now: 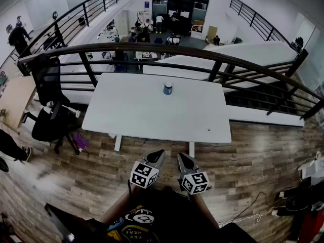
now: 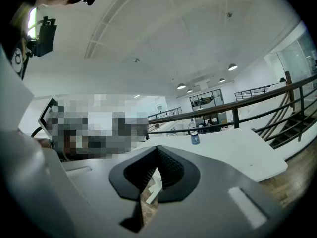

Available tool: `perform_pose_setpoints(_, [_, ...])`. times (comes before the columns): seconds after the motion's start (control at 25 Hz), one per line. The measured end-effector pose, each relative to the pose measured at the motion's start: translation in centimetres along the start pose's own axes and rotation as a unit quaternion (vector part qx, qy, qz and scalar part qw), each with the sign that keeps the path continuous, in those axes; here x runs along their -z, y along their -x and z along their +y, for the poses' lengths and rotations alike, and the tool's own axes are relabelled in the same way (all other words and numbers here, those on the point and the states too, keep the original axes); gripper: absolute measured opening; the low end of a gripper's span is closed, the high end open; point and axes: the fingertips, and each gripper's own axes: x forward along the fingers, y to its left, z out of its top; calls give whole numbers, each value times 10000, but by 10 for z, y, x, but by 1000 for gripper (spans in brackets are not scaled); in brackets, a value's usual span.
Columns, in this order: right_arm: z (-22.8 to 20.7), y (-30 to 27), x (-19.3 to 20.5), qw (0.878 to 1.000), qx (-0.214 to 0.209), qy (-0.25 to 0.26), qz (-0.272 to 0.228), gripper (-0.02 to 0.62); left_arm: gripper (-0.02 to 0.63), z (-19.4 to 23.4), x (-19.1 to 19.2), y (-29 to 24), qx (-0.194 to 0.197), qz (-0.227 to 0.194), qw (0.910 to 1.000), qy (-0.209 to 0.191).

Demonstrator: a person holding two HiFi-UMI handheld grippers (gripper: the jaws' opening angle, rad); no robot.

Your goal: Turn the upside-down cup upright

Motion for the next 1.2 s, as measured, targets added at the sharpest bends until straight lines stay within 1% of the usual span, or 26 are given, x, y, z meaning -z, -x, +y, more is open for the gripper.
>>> perform_pose_setpoints(0.24, [6,6,6,9999,24,-51,105,-2,5,-5,11,7,3,109,9999,55])
perform_pose_setpoints(0.52, [10,5,3,9999,-54,-5,102,-2,5,-8,9,7,26,58,10000,-29])
perform_pose_setpoints(0.6, [12,2,5,9997,-87,-141,163,-2,5,-7,12,9,47,132,9999,-19])
perform_pose_setpoints(0.68, [17,-4,8,9986,-243,-423,207,-2,5,-2,14,12,84,186,9998,-5])
perform_pose_setpoints(0.76, [22,-8,10,9970,-409,-629,191,-2,5,4,13,16,67,136,9999,20])
perform_pose_setpoints(0.8, [24,-10,10,9967,-441,-649,200,-2,5,7,12,18,23,107,9999,43])
perform_pose_setpoints(0.96, [35,-18,13,9966,-485,-586,304,-2,5,23,15,30,-143,37,9997,170])
perform_pose_setpoints(1.08, [43,-25,23,9966,-456,-507,472,-2,5,29,18,37,-129,19,9997,208])
perform_pose_setpoints(1.2, [49,-30,30,9960,-455,-548,534,-2,5,33,23,44,-70,32,9997,251])
